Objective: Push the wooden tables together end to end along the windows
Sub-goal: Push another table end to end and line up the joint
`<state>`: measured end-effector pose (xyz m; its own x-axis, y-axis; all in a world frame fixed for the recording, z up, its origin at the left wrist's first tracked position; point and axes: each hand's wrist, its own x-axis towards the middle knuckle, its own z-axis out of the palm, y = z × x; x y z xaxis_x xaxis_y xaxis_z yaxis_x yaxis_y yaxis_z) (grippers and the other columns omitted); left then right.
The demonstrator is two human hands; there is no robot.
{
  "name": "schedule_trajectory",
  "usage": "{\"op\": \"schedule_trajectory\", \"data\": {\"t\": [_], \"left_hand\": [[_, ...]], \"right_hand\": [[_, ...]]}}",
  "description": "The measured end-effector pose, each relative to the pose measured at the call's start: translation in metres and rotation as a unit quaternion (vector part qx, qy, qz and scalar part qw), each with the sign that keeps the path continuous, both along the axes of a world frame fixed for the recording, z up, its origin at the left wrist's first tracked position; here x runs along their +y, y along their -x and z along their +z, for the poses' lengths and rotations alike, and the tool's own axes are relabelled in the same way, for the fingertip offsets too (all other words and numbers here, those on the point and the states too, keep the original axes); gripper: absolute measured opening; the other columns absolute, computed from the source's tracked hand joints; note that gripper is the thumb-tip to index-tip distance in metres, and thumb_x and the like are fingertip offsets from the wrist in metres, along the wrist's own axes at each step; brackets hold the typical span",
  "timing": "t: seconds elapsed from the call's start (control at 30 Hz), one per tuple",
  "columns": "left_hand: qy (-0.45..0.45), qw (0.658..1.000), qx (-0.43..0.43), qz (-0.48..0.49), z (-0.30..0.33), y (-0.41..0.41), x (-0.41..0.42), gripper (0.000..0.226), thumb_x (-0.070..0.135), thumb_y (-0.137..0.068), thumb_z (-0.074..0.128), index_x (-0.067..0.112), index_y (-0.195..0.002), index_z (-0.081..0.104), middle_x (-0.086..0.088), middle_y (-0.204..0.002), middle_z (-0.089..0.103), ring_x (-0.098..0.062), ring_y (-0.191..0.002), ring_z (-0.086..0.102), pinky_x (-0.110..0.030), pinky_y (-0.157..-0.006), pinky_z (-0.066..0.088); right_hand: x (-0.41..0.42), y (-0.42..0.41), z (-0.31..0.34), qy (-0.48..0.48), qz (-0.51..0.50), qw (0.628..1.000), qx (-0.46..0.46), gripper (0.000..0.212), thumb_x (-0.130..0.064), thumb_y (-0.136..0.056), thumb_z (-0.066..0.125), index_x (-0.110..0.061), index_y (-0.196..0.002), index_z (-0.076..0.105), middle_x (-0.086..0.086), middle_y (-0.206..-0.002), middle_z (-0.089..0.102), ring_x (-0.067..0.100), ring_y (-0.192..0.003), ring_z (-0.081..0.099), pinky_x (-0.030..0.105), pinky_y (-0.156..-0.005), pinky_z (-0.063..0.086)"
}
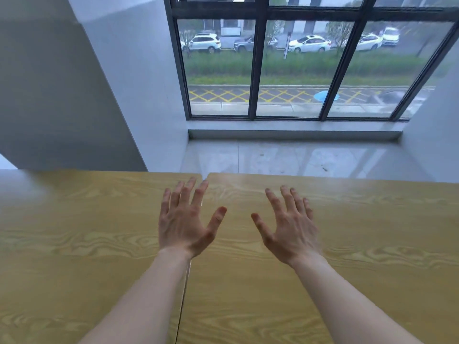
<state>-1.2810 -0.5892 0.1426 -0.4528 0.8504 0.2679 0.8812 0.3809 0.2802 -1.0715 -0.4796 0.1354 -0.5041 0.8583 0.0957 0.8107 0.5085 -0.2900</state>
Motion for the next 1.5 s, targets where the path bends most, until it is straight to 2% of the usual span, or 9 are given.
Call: {"op": "schedule_trajectory", "data": {"t": [0.33, 0.6, 0.77, 0.87, 0.97, 1.07, 1.13, 1.2, 1.5], "left_hand": [[0.01, 0.999, -0.01, -0.044, -0.003, 0.091, 0.123, 0.084, 0.08, -0.091, 0.022, 0.032, -0.158, 0.033, 0.001, -0.167, 0.031, -0.024, -0.157, 0.019, -0.048, -0.129, 0.005], [0.07, 0.995, -0.023, -0.069, -0.086, 0.106, 0.228, 0.084, 0.08, -0.089, 0.025, 0.033, -0.157, 0.035, 0.003, -0.166, 0.032, -0.023, -0.157, 0.02, -0.048, -0.129, 0.005], [0.104, 0.99, -0.044, -0.087, -0.144, 0.107, 0.278, 0.084, 0.081, -0.089, 0.026, 0.034, -0.158, 0.032, 0.005, -0.166, 0.032, -0.021, -0.157, 0.018, -0.045, -0.13, 0.003], [0.125, 0.986, -0.062, -0.092, -0.167, 0.108, 0.297, 0.086, 0.083, -0.087, 0.024, 0.036, -0.159, 0.03, 0.006, -0.166, 0.031, -0.019, -0.158, 0.015, -0.044, -0.13, 0.001], [0.173, 0.977, -0.081, -0.097, -0.19, 0.112, 0.302, 0.088, 0.085, -0.084, 0.022, 0.038, -0.157, 0.033, 0.008, -0.164, 0.036, -0.017, -0.156, 0.02, -0.04, -0.129, 0.002], [0.22, 0.969, -0.068, -0.089, -0.203, 0.117, 0.3, 0.077, 0.086, -0.086, 0.025, 0.034, -0.133, 0.057, 0.006, -0.135, 0.062, -0.021, -0.132, 0.048, -0.039, -0.116, 0.026], [0.232, 0.967, -0.06, -0.086, -0.202, 0.118, 0.302, 0.071, 0.084, -0.087, 0.027, 0.03, -0.116, 0.062, 0.004, -0.117, 0.067, -0.023, -0.116, 0.056, -0.04, -0.106, 0.034], [0.228, 0.968, -0.056, -0.087, -0.199, 0.117, 0.302, 0.071, 0.084, -0.087, 0.027, 0.027, -0.11, 0.062, 0.003, -0.112, 0.069, -0.024, -0.112, 0.058, -0.042, -0.103, 0.036], [0.222, 0.968, -0.05, -0.105, -0.202, 0.122, 0.296, 0.075, 0.087, -0.086, 0.025, 0.026, -0.111, 0.061, 0.001, -0.108, 0.069, -0.023, -0.111, 0.059, -0.041, -0.102, 0.035]], "right_hand": [[0.111, 0.076, -0.001, -0.011, -0.056, 0.998, -0.008, 0.088, -0.082, -0.089, 0.015, -0.035, -0.164, 0.024, 0.006, -0.173, 0.02, 0.027, -0.161, 0.008, 0.048, -0.13, 0.004], [0.21, 0.098, -0.088, 0.042, -0.075, 0.995, -0.06, 0.089, -0.084, -0.089, 0.015, -0.035, -0.163, 0.022, 0.006, -0.173, 0.019, 0.025, -0.161, 0.004, 0.048, -0.13, 0.001], [0.259, 0.104, -0.144, 0.076, -0.079, 0.991, -0.082, 0.085, -0.083, -0.093, 0.023, -0.033, -0.162, 0.027, 0.007, -0.173, 0.021, 0.026, -0.161, 0.005, 0.048, -0.13, 0.001], [0.275, 0.11, -0.167, 0.087, -0.087, 0.986, -0.108, 0.094, -0.089, -0.087, 0.012, -0.034, -0.161, 0.03, 0.006, -0.171, 0.028, 0.025, -0.161, 0.01, 0.05, -0.13, 0.001], [0.281, 0.115, -0.187, 0.096, -0.094, 0.982, -0.13, 0.1, -0.091, -0.083, 0.006, -0.032, -0.152, 0.046, 0.005, -0.157, 0.049, 0.025, -0.154, 0.027, 0.051, -0.129, 0.003], [0.28, 0.12, -0.197, 0.052, -0.1, 0.98, -0.166, 0.098, -0.089, -0.085, 0.004, -0.024, -0.127, 0.064, 0.006, -0.126, 0.065, 0.031, -0.129, 0.05, 0.054, -0.124, 0.016], [0.279, 0.122, -0.197, 0.046, -0.104, 0.977, -0.18, 0.095, -0.088, -0.087, 0.006, -0.02, -0.117, 0.065, 0.007, -0.116, 0.066, 0.032, -0.118, 0.053, 0.054, -0.118, 0.025], [0.278, 0.124, -0.195, 0.04, -0.105, 0.976, -0.185, 0.092, -0.087, -0.088, 0.008, -0.018, -0.114, 0.065, 0.008, -0.112, 0.066, 0.032, -0.114, 0.053, 0.053, -0.114, 0.029], [0.274, 0.13, -0.191, 0.027, -0.093, 0.973, -0.207, 0.092, -0.085, -0.087, 0.008, -0.016, -0.11, 0.065, 0.009, -0.106, 0.068, 0.03, -0.107, 0.057, 0.048, -0.102, 0.034]]}}
